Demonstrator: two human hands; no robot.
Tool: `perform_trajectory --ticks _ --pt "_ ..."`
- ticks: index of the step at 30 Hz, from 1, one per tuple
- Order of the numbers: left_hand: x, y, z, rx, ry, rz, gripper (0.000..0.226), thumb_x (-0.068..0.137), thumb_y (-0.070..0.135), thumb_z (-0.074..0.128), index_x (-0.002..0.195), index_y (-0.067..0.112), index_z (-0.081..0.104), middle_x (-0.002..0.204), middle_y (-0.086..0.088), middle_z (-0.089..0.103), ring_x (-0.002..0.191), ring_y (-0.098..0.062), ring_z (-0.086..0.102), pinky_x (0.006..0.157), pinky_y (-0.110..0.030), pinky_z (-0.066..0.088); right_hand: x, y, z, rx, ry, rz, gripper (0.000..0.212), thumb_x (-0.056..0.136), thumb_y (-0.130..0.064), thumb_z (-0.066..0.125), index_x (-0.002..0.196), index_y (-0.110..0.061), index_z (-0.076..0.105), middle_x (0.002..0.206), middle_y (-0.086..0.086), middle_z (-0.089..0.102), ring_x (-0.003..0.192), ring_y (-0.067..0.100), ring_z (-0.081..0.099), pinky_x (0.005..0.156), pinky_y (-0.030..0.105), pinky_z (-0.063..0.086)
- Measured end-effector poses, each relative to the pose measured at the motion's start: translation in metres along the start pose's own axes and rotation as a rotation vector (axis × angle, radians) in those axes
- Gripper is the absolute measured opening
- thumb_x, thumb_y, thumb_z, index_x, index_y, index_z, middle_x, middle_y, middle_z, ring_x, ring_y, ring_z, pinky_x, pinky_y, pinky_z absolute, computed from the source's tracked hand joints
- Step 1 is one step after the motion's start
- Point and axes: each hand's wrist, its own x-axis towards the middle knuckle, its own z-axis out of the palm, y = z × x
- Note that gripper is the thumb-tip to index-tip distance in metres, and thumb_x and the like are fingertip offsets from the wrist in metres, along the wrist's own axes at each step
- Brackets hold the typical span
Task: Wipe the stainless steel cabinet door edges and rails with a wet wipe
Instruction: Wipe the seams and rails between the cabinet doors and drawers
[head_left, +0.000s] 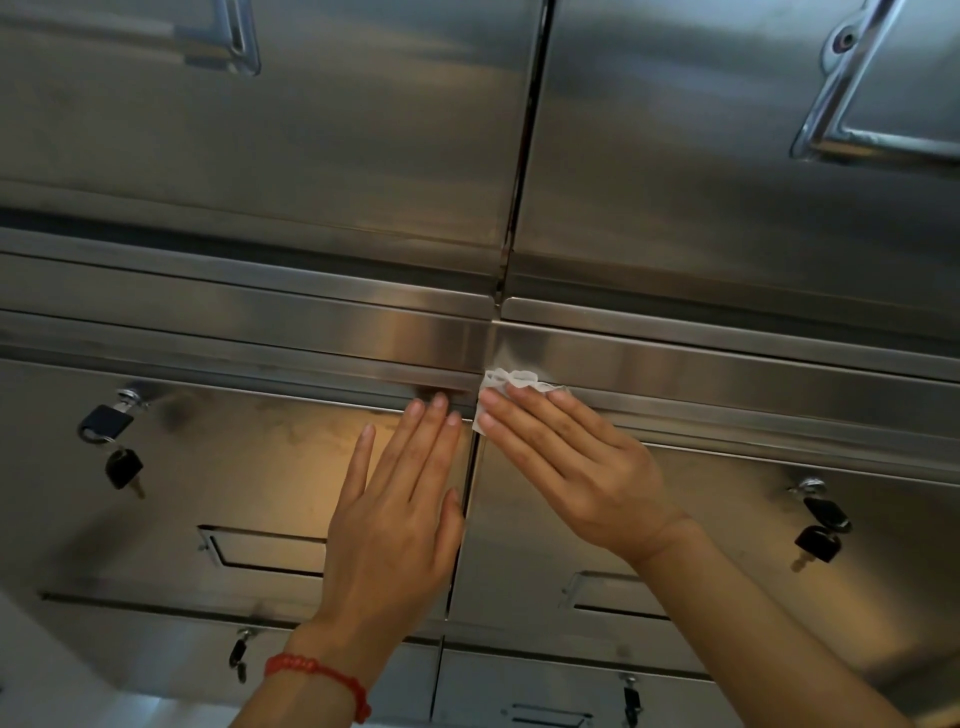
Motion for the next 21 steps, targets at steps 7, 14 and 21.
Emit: perform_trajectory --ticks 7,14,21 --pt "0.0002 0.001 0.0011 -0.006 0.015 -0.01 0.05 0.087 0.019 0.038 0.134 0.002 0.045 0.142 -0.012 0.042 0.134 -0.02 0.031 0.107 -0.049 0.025 0.0033 -0.0013 0.0006 0.019 0.0 0.005 0.039 0.1 -0.009 0.029 0.132 -0.007 0.052 0.137 0.01 0.049 0.129 0.022 0.045 0.103 0.035 0.043" --pt "-0.0001 -0.0007 0.0019 -0.007 0.034 0.007 0.049 0.088 0.018 0.039 0.133 0.002 0.046 0.141 -0.013 0.042 0.134 -0.021 0.032 0.107 -0.049 0.026 0.0023 -0.0007 0.0016 -0.041 -0.006 -0.018 0.039 0.099 -0.01 0.031 0.131 -0.008 0.053 0.137 0.01 0.049 0.129 0.022 0.045 0.107 0.034 0.036" --pt "-0.0005 -0.0025 0.0028 -0.007 0.035 0.021 0.049 0.087 0.018 0.039 0.133 0.002 0.044 0.142 -0.013 0.041 0.134 -0.021 0.031 0.106 -0.049 0.026 0.0073 -0.0013 0.0051 -0.018 0.022 0.017 0.038 0.099 -0.009 0.033 0.134 -0.004 0.049 0.139 0.012 0.046 0.131 0.024 0.042 0.107 0.038 0.037"
